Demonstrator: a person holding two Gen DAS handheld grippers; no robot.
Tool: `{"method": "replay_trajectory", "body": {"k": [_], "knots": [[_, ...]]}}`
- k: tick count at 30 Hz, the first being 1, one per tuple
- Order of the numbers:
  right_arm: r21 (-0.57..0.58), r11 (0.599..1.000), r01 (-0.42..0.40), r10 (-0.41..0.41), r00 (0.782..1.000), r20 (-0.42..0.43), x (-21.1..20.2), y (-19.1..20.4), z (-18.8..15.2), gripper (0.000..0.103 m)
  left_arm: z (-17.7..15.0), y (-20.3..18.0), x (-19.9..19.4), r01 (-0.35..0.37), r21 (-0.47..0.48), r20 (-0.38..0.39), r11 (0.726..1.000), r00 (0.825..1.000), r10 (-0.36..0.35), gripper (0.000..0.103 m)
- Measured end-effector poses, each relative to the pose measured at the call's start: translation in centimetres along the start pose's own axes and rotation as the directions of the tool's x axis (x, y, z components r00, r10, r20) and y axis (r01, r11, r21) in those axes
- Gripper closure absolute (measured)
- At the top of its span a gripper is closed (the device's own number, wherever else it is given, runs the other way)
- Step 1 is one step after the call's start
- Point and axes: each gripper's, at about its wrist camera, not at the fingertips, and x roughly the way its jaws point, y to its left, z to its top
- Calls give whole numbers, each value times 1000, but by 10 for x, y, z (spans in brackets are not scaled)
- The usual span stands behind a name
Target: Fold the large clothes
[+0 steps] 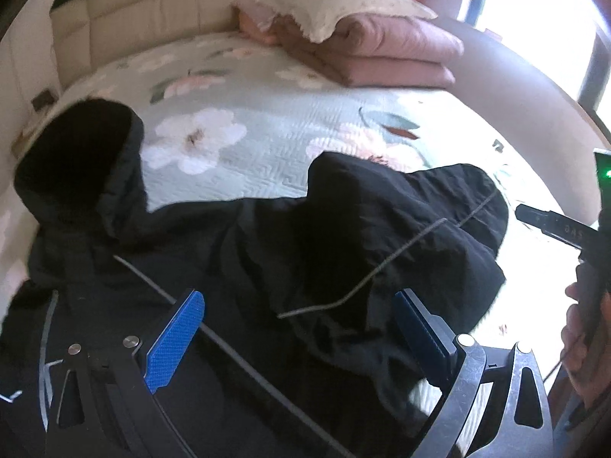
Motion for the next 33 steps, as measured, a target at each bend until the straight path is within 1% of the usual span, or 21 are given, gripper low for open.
{"method": "replay_trajectory", "body": {"k": [3,6,7,10,12,13,14,15,16,17,18,19,20,22,23,24,26,27,29,31,33], "knots": [[41,999,-22,24,999,-46,36,-34,20,8,6,1,29,-6,-44,-32,999,999,5,4],[69,998,-13,18,997,-73,61,-53,31,8,7,1,48,-14,-72,-63,997,998,10,4],[85,996,-34,41,995,-86,70,-58,34,8,7,0,55,-13,-80,-74,997,997,7,4],[98,993,-72,85,988,-127,97,-66,41,8,5,-2,69,-18,-87,-96,996,995,10,4],[109,992,-64,80,984,-158,113,-65,42,5,2,-3,77,-18,-91,-105,996,994,8,4],[104,993,-51,66,987,-144,116,-64,45,5,1,-3,80,-17,-92,-110,996,994,6,4],[74,996,-44,54,990,-132,116,-58,47,8,0,-2,82,-16,-94,-117,995,993,5,4],[33,999,-37,41,991,-130,114,-51,48,21,-2,-2,85,-16,-95,-127,995,992,4,4],[-2,999,-42,42,991,-124,108,-45,48,53,-2,-2,85,-14,-94,-130,995,991,2,4],[-13,998,-67,65,990,-124,103,-43,49,69,-2,-3,85,-14,-90,-129,996,992,3,4],[-25,997,-76,74,992,-101,89,-44,49,77,0,-4,82,-14,-78,-119,997,993,5,5],[-43,997,-61,58,996,-68,76,-45,49,78,1,-6,78,-5,-71,-106,997,994,-2,9],[-73,997,-12,11,1000,-15,56,-48,48,78,4,-6,74,10,-69,-94,998,995,-16,10],[-86,989,125,-120,991,55,29,-61,44,78,7,-6,70,48,-81,-79,996,995,-55,10],[-63,988,142,-138,989,58,21,-72,41,78,7,-7,74,62,-83,-92,995,993,-69,10],[-31,992,120,-119,992,41,20,-83,37,78,6,-10,87,65,-70,-132,995,989,-73,10],[0,994,106,-106,994,-32,35,-96,26,78,-1,-18,115,8,-13,-216,1000,976,-11,9],[-2,993,117,-116,990,-80,49,-98,19,78,-5,-27,125,-45,45,-194,998,980,53,2],[14,993,115,-112,985,-135,66,-100,11,78,-3,-35,127,-87,81,-159,993,982,99,2],[56,995,84,-74,985,-157,72,-104,8,78,2,-30,124,-67,34,-173,997,982,72,2],[99,995,17,-4,991,-133,58,-104,10,80,3,-18,113,-16,-7,-159,1000,987,14,4]]}}
